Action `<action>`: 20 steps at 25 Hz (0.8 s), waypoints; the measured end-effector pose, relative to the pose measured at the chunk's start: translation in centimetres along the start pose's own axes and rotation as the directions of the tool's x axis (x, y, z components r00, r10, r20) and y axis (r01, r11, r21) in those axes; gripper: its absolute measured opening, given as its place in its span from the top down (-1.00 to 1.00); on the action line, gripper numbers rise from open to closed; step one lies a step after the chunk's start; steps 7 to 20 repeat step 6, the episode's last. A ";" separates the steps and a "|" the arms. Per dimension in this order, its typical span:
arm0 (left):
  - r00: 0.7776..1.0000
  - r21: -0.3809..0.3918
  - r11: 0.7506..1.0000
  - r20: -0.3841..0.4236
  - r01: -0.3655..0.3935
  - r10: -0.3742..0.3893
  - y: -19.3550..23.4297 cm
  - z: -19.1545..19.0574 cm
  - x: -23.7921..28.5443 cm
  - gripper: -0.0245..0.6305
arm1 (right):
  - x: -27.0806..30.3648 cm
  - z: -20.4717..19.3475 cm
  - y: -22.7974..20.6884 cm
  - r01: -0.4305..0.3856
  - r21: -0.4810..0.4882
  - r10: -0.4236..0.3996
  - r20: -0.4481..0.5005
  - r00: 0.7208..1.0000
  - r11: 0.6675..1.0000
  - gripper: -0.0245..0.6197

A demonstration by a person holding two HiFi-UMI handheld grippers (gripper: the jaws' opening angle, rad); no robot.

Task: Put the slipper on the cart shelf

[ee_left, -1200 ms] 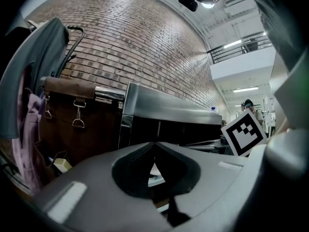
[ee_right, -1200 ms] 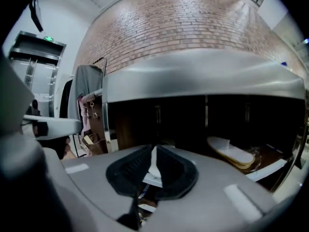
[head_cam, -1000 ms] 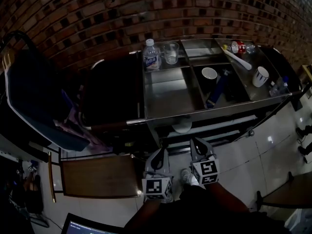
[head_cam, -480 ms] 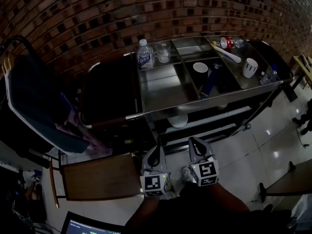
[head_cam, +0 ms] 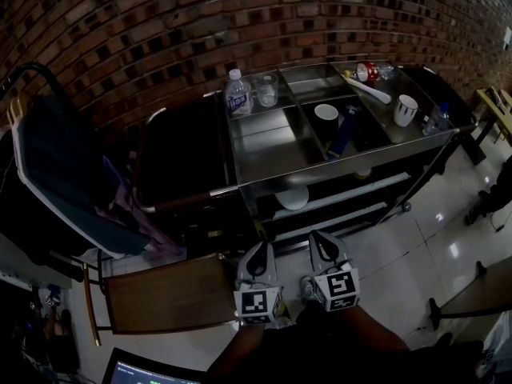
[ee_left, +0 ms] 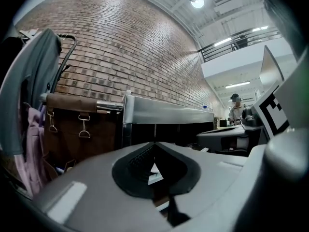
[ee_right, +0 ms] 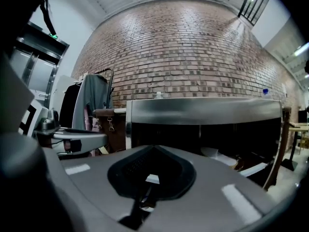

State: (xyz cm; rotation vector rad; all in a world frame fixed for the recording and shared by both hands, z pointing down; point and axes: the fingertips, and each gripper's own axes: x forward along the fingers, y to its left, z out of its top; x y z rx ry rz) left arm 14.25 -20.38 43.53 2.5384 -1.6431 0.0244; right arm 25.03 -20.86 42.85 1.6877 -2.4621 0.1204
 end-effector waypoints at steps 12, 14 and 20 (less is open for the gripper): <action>1.000 0.017 1.000 0.014 0.006 -0.007 -0.4 0.8 0.1 0.87 | -0.4 1.3 0.6 -0.013 -0.044 0.014 0.029 0.999 0.999 0.92; 1.000 0.017 1.000 0.014 0.006 -0.007 -0.4 0.8 0.1 0.87 | -0.4 1.3 0.6 -0.013 -0.044 0.014 0.029 0.999 0.999 0.92; 1.000 0.017 1.000 0.014 0.006 -0.007 -0.4 0.8 0.1 0.87 | -0.4 1.3 0.6 -0.013 -0.044 0.014 0.029 0.999 0.999 0.92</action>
